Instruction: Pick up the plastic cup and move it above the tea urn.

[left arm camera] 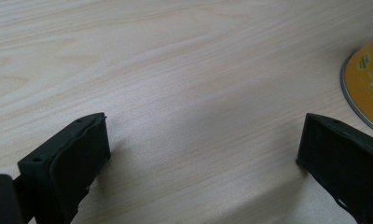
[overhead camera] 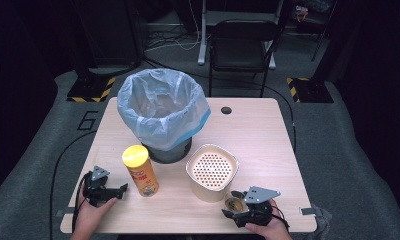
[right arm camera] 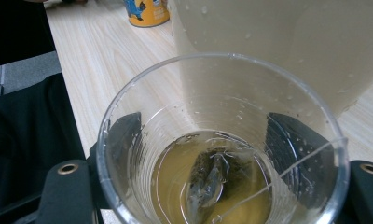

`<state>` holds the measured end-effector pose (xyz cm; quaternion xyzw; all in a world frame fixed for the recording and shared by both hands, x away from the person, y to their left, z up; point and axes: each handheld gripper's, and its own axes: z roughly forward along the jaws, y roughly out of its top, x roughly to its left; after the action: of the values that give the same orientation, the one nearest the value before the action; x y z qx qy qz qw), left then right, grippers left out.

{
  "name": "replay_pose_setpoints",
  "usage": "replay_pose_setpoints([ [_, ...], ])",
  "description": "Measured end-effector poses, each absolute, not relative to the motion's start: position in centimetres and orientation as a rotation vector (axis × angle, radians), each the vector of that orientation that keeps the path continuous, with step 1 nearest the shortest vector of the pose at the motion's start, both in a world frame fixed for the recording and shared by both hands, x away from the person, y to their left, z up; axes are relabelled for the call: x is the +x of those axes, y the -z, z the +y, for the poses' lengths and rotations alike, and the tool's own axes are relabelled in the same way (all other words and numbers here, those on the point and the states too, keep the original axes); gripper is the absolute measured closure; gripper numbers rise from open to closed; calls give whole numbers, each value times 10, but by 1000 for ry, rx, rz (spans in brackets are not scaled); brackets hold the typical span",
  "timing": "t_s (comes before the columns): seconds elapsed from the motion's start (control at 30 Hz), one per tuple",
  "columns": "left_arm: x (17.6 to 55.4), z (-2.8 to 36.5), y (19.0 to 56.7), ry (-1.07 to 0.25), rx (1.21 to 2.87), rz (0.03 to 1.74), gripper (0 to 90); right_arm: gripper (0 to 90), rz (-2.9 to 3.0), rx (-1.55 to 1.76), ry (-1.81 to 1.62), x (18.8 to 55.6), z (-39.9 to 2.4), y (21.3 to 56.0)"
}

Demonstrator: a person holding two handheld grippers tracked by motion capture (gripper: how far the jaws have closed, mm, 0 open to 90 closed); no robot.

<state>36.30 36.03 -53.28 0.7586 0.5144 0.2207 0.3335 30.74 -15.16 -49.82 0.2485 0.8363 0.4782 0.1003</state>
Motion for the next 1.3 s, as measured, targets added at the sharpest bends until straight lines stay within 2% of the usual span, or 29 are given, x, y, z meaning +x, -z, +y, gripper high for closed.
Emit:
replay_pose_setpoints([
  [0.27, 363, 360, 533, -576, 1981, 1343, 20, 334, 2455, 713, -1414, 306, -152, 498],
  [0.6, 363, 360, 533, -576, 1981, 1343, 20, 298, 2454, 724, -1410, 305, -155, 496],
  [1.3, 363, 360, 533, -576, 1981, 1343, 20, 338, 2381, 762, -1362, 308, -177, 476],
])
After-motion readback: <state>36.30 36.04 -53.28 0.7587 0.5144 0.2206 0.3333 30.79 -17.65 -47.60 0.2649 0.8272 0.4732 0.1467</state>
